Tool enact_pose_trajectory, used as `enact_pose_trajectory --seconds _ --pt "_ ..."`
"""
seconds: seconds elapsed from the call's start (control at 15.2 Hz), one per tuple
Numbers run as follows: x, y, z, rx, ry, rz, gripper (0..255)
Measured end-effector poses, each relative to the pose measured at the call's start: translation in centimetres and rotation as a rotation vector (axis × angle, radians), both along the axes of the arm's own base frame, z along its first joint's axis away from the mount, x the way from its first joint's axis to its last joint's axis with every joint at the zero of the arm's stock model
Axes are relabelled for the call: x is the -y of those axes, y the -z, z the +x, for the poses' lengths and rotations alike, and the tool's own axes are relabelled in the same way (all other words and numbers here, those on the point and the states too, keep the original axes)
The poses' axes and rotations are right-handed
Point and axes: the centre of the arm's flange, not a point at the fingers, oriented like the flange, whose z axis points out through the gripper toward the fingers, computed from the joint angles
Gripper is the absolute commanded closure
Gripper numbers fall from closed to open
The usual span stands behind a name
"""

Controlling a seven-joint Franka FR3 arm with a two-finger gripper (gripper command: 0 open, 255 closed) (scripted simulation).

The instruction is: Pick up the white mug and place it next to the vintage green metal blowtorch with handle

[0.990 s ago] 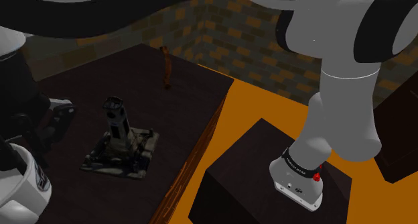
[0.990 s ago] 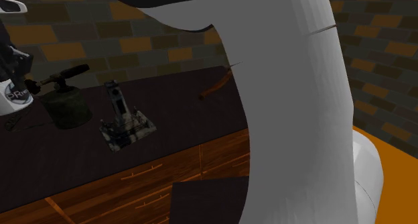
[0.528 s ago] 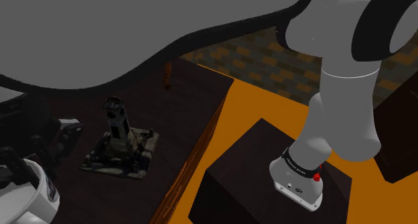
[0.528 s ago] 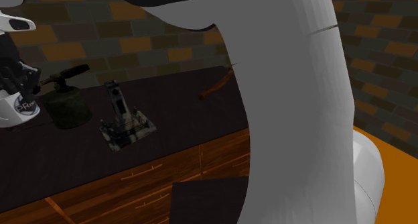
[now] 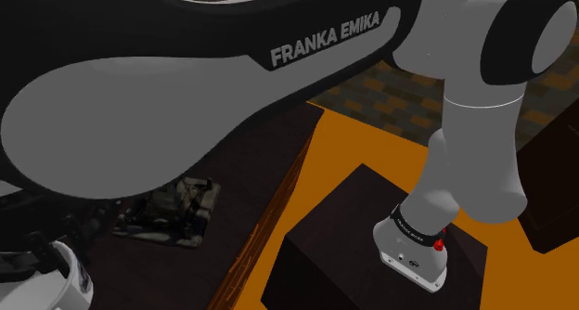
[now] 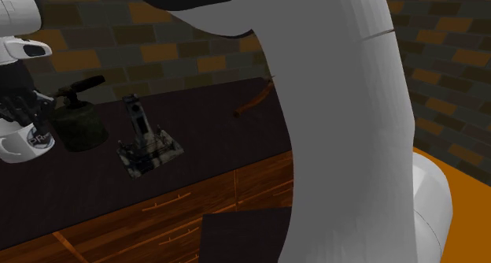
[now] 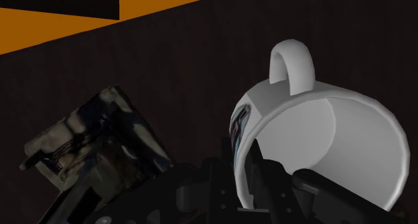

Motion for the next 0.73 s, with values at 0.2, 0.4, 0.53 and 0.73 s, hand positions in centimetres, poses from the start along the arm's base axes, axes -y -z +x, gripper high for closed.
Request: enact_pose_trajectory --seconds 0.2,0.4,0.53,0.73 --pt "0.0 1.7 0.1 0.0 0.0 0.0 255" --pt "0.0 3.4 0.1 0.0 0.0 0.0 255" --pt "-0.1 4.4 0.1 0.0 0.0 0.0 255" --pt "0.0 5.9 0.1 0.0 0.0 0.0 255"
